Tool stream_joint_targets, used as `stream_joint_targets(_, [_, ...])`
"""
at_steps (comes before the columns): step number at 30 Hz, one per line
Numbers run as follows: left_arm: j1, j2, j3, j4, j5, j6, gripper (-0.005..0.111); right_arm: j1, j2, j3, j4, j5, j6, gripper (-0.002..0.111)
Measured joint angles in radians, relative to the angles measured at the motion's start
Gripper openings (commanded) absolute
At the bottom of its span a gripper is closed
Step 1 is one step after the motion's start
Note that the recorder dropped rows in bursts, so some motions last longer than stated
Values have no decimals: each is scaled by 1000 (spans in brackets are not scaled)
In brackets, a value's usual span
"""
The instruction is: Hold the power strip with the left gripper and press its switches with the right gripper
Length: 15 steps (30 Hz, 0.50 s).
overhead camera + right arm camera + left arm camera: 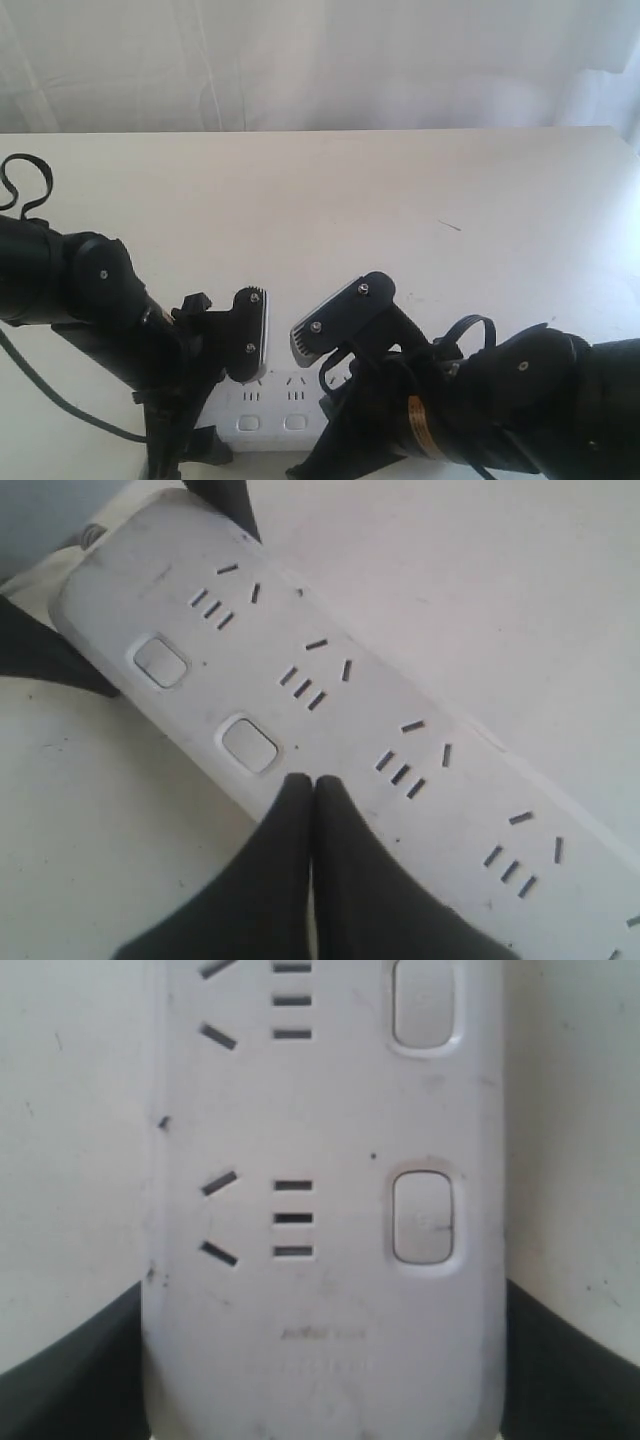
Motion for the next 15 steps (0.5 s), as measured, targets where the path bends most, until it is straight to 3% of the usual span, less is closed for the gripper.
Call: stream_joint_targets(15, [-2,-4,-4,103,25,-7,0,0,4,0,18,-60,2,0])
